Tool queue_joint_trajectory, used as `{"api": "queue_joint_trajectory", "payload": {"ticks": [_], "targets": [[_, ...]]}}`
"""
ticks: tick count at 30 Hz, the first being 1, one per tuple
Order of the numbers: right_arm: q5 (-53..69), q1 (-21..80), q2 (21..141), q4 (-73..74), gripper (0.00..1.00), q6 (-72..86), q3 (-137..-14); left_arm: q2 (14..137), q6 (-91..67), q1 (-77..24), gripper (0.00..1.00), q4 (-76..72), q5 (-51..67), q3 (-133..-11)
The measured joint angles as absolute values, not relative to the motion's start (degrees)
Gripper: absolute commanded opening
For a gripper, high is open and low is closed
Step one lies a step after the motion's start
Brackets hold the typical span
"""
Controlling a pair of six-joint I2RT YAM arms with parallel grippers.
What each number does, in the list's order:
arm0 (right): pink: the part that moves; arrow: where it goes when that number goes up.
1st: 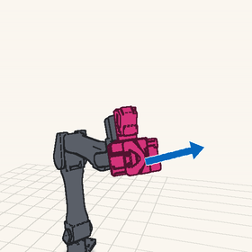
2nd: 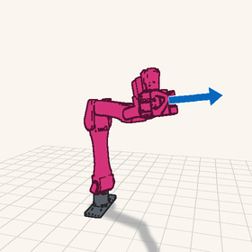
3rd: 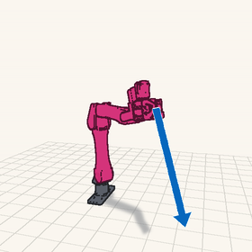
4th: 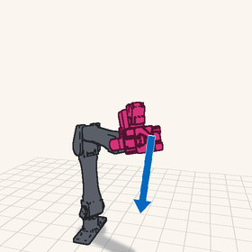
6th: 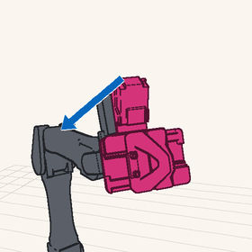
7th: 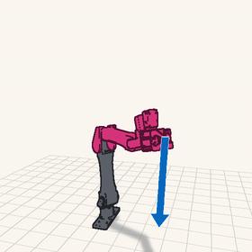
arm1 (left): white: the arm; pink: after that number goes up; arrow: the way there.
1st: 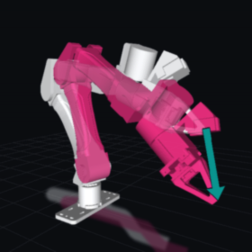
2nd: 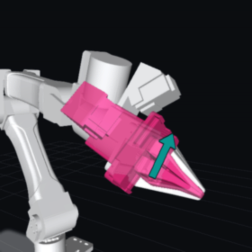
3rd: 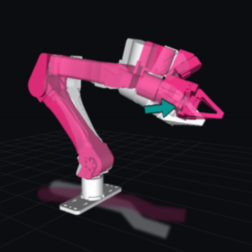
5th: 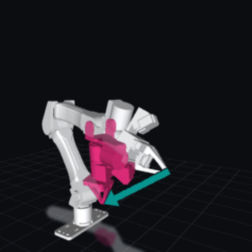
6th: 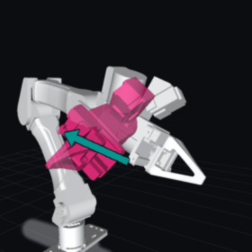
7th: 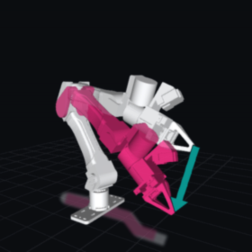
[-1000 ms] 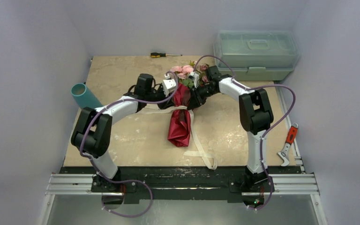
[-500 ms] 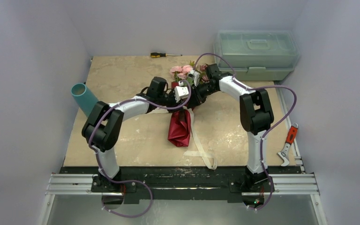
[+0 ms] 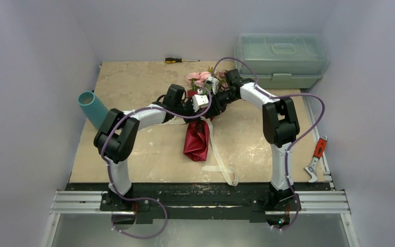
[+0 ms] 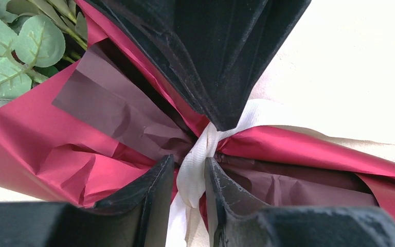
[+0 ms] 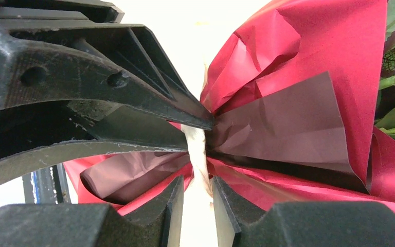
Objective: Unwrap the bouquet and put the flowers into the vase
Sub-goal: Untie the ribbon from the wrapping paper.
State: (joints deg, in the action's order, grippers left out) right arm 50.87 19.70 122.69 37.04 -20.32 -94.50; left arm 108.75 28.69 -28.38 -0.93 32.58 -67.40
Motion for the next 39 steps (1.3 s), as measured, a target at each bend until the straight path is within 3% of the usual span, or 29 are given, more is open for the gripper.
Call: {"api": "queue_joint_trajectory", "payload": {"ticks": [7, 11, 16, 20, 39], "targets": [[49.34, 19.81, 124.4, 36.58, 0.23, -20.49, -94.5, 108.75, 28.64, -28.42, 0.15, -0.6, 32.32, -67.4], [48.51, 19.84, 125.43, 36.69, 0.27, -20.75, -94.52, 108.75, 28.12, -28.42, 0.21, -0.34, 32.27, -67.4], [48.49, 19.88, 125.43, 36.75, 0.0, -21.23, -94.61, 108.75, 27.55, -28.42, 0.13, -0.21, 32.23, -67.4], [48.99, 19.88, 125.43, 36.8, 0.0, -21.76, -94.59, 108.75, 26.83, -28.34, 0.0, 0.67, 31.88, -67.61], [48.97, 18.87, 124.51, 36.38, 0.0, -26.0, -89.69, 108.31, 16.05, -19.44, 0.0, 0.36, 31.14, -64.58]]}}
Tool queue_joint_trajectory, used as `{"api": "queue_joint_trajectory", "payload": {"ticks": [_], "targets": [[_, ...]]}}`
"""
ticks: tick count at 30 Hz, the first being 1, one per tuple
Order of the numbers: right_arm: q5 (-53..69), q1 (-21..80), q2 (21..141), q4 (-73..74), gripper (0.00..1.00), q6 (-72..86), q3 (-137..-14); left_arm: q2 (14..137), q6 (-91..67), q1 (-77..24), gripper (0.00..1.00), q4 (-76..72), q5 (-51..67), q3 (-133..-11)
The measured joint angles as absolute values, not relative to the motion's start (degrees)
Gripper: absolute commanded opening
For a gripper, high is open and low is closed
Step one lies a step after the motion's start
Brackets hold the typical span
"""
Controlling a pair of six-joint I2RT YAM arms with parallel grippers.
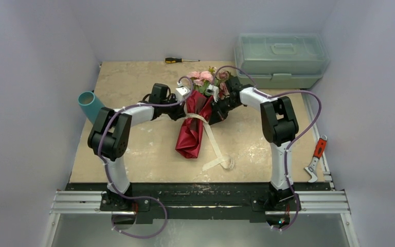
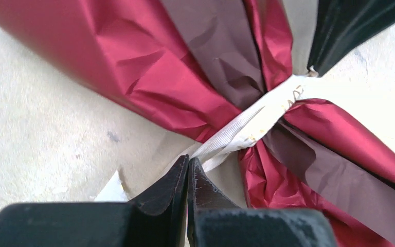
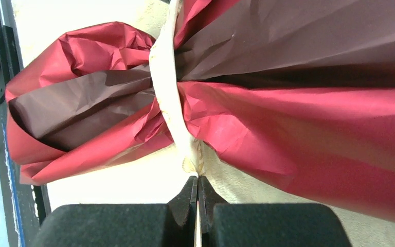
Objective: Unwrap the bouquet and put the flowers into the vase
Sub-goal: Untie the ribbon from the wrapping paper.
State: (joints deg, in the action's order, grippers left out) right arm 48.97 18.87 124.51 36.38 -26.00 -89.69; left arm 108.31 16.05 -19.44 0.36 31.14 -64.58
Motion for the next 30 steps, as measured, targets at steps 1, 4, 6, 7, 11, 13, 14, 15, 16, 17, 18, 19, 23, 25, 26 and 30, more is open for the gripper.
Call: {"api": "queue_joint_trajectory", "payload": {"ticks": [1, 4, 6, 7, 11, 13, 14, 15, 16, 17, 18, 19, 23, 25, 26, 30], "targets": [[48.99, 18.83, 124.25, 36.34, 0.0, -26.11, -89.3, 108.31, 15.18, -19.03, 0.0, 0.05, 31.07, -64.34], [49.01, 18.7, 123.35, 35.9, 0.0, -26.63, -88.49, 108.31, 11.73, -17.58, 0.0, -0.82, 31.0, -63.64], [48.99, 18.59, 122.87, 35.64, 0.0, -27.14, -88.36, 108.12, 10.5, -16.75, 0.0, -1.34, 31.03, -63.0], [48.97, 18.55, 122.61, 35.62, 0.01, -27.35, -88.33, 108.03, 10.31, -16.53, 0.0, -1.43, 31.07, -62.83], [48.97, 18.15, 122.17, 36.69, 0.29, -27.77, -88.42, 107.33, 11.4, -16.29, 0.06, -1.45, 32.14, -62.43], [48.99, 17.74, 122.17, 37.95, 0.37, -27.57, -88.49, 106.41, 13.17, -16.43, 0.18, -1.32, 33.08, -62.43], [49.04, 17.5, 122.17, 38.63, 0.38, -27.55, -88.62, 105.71, 14.24, -16.58, 0.23, -1.21, 33.56, -62.43], [49.04, 17.34, 122.17, 38.92, 0.38, -27.31, -88.84, 104.99, 15.16, -16.91, 0.26, -1.19, 34.2, -62.39], [49.06, 17.19, 122.15, 38.94, 0.39, -27.03, -89.03, 104.22, 16.27, -17.39, 0.29, -1.17, 34.61, -62.39], [49.06, 17.1, 122.06, 38.94, 0.39, -26.89, -89.14, 103.68, 17.26, -17.82, 0.31, -1.19, 34.94, -62.37], [49.15, 17.08, 121.91, 38.94, 0.39, -26.59, -89.27, 102.96, 18.33, -18.48, 0.32, -1.19, 35.46, -62.35], [49.23, 17.08, 121.71, 38.96, 0.39, -26.35, -89.45, 102.26, 19.59, -19.22, 0.33, -1.19, 36.01, -62.35], [50.15, 17.85, 121.3, 38.61, 0.39, -25.17, -90.89, 101.3, 24.32, -21.45, 0.33, -1.13, 37.47, -62.37], [50.52, 18.52, 121.3, 38.26, 0.38, -24.64, -91.37, 101.78, 26.09, -22.22, 0.31, -0.58, 37.82, -62.67], [50.59, 18.96, 121.3, 38.17, 0.38, -24.36, -91.59, 102.32, 26.79, -22.48, 0.31, -0.34, 38.02, -63.24], [50.7, 20.34, 121.45, 37.8, 0.38, -23.2, -92.38, 105.58, 28.95, -22.81, 0.32, -0.27, 38.11, -66.37]]}}
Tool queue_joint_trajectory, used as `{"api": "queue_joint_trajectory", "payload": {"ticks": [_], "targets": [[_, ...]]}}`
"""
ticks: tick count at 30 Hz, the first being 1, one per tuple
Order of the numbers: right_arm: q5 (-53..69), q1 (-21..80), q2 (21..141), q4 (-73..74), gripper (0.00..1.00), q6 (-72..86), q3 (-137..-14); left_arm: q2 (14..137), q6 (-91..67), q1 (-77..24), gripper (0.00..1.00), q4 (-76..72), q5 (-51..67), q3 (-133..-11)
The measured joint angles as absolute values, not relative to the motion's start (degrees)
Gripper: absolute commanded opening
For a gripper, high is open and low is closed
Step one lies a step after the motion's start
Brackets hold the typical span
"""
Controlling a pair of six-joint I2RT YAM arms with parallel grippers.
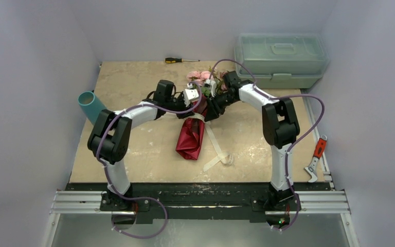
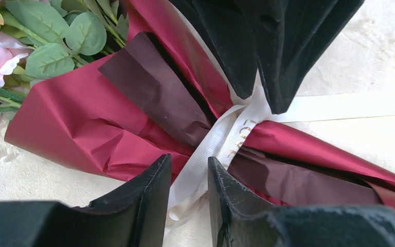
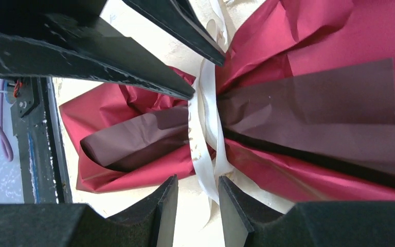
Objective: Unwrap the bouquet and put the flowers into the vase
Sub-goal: Untie the ribbon from the wrapping paper.
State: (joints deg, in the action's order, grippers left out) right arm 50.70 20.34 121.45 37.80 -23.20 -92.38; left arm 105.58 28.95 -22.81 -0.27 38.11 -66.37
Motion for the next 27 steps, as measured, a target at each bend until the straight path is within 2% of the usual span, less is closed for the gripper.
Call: {"api": "queue_joint_trajectory", "payload": {"ticks": [6, 8, 9, 10, 12, 13, 16, 18, 27], "targets": [[50.54, 21.39, 122.78, 36.53, 0.37, -22.41, -92.84, 108.07, 31.31, -22.94, 0.34, 0.6, 37.69, -67.35], [50.33, 21.5, 123.63, 36.12, 0.34, -22.04, -92.84, 108.33, 32.4, -22.96, 0.35, 1.98, 37.6, -67.37], [50.19, 21.52, 123.92, 36.01, 0.3, -21.87, -92.84, 108.38, 32.93, -22.96, 0.35, 2.57, 37.54, -67.37], [50.04, 21.58, 124.16, 35.83, 0.19, -21.78, -92.84, 108.38, 33.67, -22.96, 0.33, 2.98, 37.45, -67.37], [49.71, 21.65, 124.25, 35.68, 0.03, -21.78, -92.86, 108.38, 34.48, -22.96, 0.24, 3.77, 37.08, -67.37], [49.36, 21.67, 124.25, 35.64, 0.0, -21.87, -92.86, 108.38, 35.03, -22.96, 0.2, 4.32, 36.82, -67.37], [48.95, 21.74, 124.25, 35.7, 0.0, -22.2, -92.88, 108.42, 35.75, -22.98, 0.05, 5.48, 36.56, -67.37], [48.93, 21.74, 124.25, 35.79, 0.0, -22.65, -92.88, 108.42, 35.7, -23.18, 0.0, 5.76, 36.45, -67.37], [48.51, 20.69, 121.89, 35.48, 0.0, -25.32, -89.12, 108.07, 30.7, -21.91, 0.0, 4.95, 36.75, -67.07]]}}
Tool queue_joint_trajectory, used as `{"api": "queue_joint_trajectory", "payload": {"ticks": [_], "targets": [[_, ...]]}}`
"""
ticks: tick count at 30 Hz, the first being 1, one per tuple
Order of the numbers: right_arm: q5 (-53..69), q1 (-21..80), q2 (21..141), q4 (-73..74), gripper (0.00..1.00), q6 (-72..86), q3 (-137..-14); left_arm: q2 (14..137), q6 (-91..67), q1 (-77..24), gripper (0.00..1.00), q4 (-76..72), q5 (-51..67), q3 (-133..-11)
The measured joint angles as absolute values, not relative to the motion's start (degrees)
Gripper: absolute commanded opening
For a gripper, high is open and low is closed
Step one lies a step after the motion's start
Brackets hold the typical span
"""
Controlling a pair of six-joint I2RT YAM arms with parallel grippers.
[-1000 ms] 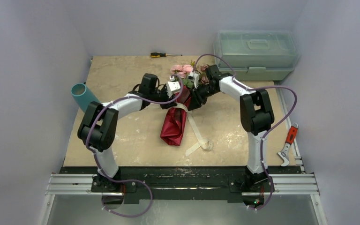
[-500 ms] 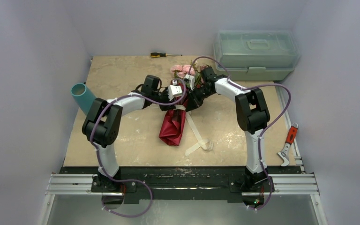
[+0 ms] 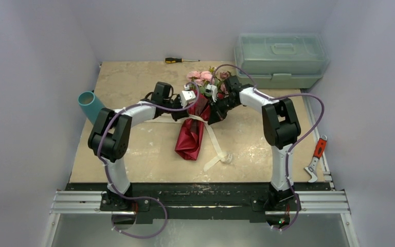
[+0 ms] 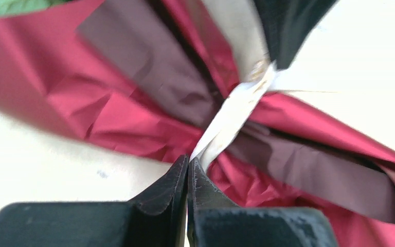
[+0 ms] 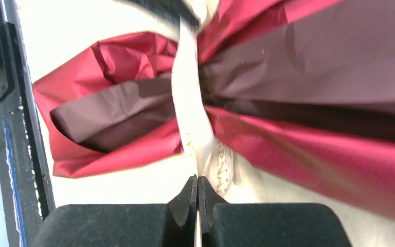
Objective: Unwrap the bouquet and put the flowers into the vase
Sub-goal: Untie the ribbon from the wrapping paper.
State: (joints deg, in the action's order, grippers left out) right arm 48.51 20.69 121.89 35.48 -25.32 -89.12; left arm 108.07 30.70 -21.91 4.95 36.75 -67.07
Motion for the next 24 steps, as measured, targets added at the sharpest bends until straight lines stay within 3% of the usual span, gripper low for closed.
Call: {"api": "queue_joint_trajectory", "payload": {"ticks": [14, 15, 16, 19, 22, 24], "targets": [[46.02, 18.85, 119.5, 34.39, 0.0, -28.12, -82.52, 105.73, 9.52, -10.46, 0.0, -2.02, 30.24, -59.05], [46.06, 18.85, 119.35, 34.24, 0.0, -28.32, -82.35, 105.73, 9.04, -10.26, 0.01, -2.07, 30.26, -58.81], [46.04, 18.83, 119.15, 34.28, 0.01, -28.64, -82.28, 105.73, 8.69, -10.13, 0.11, -2.09, 30.65, -58.65], [45.95, 18.68, 118.43, 35.51, 0.23, -29.32, -82.28, 105.43, 9.43, -10.13, 0.31, -2.09, 32.16, -58.63], [46.11, 18.09, 117.71, 36.91, 0.35, -28.88, -82.39, 104.2, 12.05, -10.31, 0.35, -1.91, 33.54, -58.63], [46.44, 17.89, 117.47, 37.08, 0.37, -27.92, -83.07, 103.04, 14.46, -11.2, 0.36, -1.56, 34.24, -58.63]]}}
